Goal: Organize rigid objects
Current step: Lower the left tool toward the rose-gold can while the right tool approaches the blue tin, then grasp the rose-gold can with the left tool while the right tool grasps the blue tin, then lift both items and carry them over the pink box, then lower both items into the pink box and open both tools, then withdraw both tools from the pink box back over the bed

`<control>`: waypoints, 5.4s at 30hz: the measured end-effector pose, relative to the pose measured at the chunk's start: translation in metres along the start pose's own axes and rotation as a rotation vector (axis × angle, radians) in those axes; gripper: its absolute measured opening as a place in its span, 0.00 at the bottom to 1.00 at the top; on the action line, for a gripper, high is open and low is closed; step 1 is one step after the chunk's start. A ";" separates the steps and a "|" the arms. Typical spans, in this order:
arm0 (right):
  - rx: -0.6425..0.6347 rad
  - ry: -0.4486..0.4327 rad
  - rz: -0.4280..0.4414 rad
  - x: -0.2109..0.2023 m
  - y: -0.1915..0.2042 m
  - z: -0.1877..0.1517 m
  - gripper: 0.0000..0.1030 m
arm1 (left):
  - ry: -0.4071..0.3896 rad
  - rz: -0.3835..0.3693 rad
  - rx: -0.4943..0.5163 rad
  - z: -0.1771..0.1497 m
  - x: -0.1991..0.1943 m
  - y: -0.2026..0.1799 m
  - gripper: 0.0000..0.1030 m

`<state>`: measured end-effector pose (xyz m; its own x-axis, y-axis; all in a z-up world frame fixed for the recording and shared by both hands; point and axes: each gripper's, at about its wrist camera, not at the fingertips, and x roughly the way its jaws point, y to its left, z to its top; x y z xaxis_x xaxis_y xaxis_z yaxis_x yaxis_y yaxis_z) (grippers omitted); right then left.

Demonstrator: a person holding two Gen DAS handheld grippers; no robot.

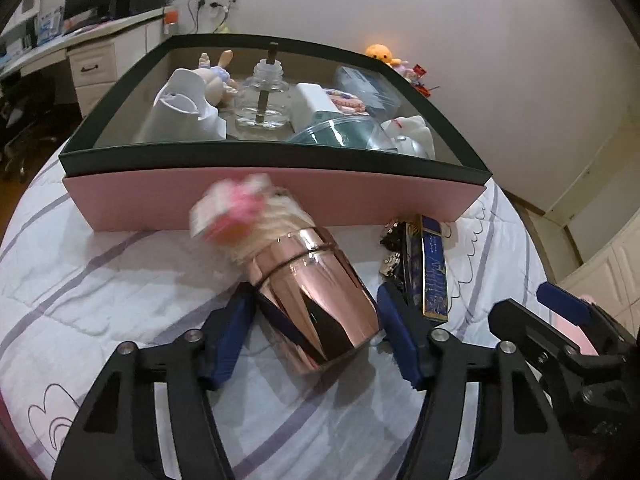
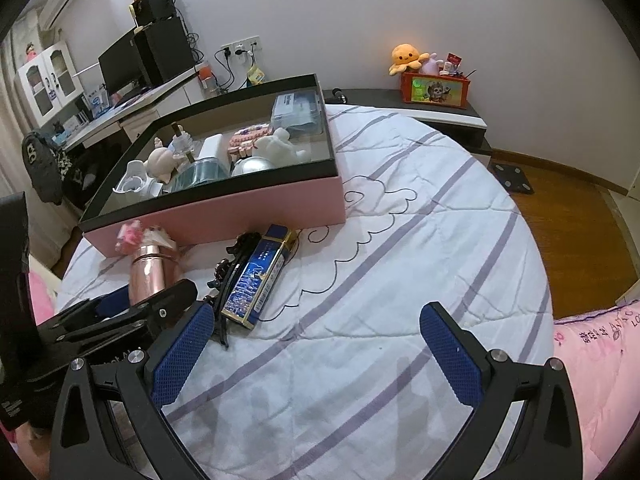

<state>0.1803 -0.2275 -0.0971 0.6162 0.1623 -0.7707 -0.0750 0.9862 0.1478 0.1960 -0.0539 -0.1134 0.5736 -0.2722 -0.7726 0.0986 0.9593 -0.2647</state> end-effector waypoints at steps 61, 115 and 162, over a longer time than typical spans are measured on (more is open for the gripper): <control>-0.088 0.005 -0.016 0.018 0.022 -0.006 0.20 | -0.031 0.057 0.003 -0.010 -0.032 0.047 0.46; -0.179 -0.035 0.184 0.098 0.079 0.192 0.20 | -0.159 0.076 0.032 0.205 0.027 0.071 0.46; -0.041 -0.171 0.099 -0.037 0.050 0.069 1.00 | -0.309 0.136 0.040 0.067 -0.127 0.045 1.00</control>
<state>0.2074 -0.1867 -0.0186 0.7279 0.2539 -0.6369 -0.1713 0.9668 0.1896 0.1822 0.0285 0.0118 0.8023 -0.1112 -0.5864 0.0325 0.9892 -0.1430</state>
